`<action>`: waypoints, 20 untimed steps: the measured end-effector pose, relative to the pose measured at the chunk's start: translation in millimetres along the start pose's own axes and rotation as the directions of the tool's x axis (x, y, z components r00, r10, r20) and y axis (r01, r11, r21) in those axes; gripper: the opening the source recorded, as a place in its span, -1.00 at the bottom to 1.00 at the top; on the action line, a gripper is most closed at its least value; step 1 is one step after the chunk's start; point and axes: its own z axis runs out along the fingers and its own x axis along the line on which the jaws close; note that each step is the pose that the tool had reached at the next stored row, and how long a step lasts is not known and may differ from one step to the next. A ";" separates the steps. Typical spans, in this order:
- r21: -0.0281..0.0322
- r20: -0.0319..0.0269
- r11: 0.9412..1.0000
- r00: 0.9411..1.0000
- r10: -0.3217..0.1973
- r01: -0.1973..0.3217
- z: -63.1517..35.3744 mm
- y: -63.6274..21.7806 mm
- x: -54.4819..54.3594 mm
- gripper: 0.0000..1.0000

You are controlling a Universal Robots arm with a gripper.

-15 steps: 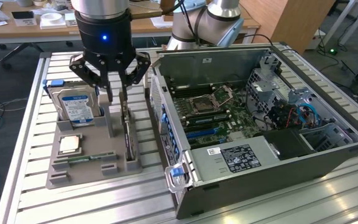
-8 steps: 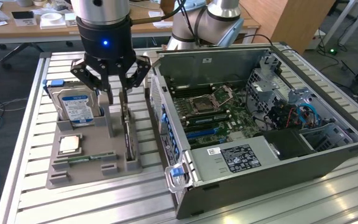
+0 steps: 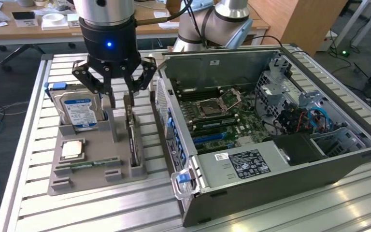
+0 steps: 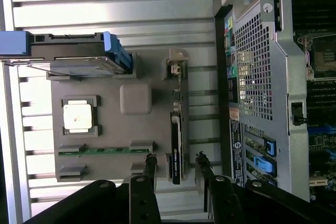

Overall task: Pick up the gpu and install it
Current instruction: 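Pick up the gpu and move the gpu toward the slot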

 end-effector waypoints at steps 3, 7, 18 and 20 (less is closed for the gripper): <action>0.000 0.000 1.000 1.000 0.000 0.000 1.4 0.0 0.0 -0.14; 0.000 0.000 1.000 1.000 0.000 0.000 8.6 -0.4 0.2 -0.14; 0.000 0.000 1.000 1.000 0.000 0.000 28.5 -1.2 0.7 -0.14; 0.000 0.000 1.000 1.000 0.000 0.000 32.1 -1.3 0.8 -0.14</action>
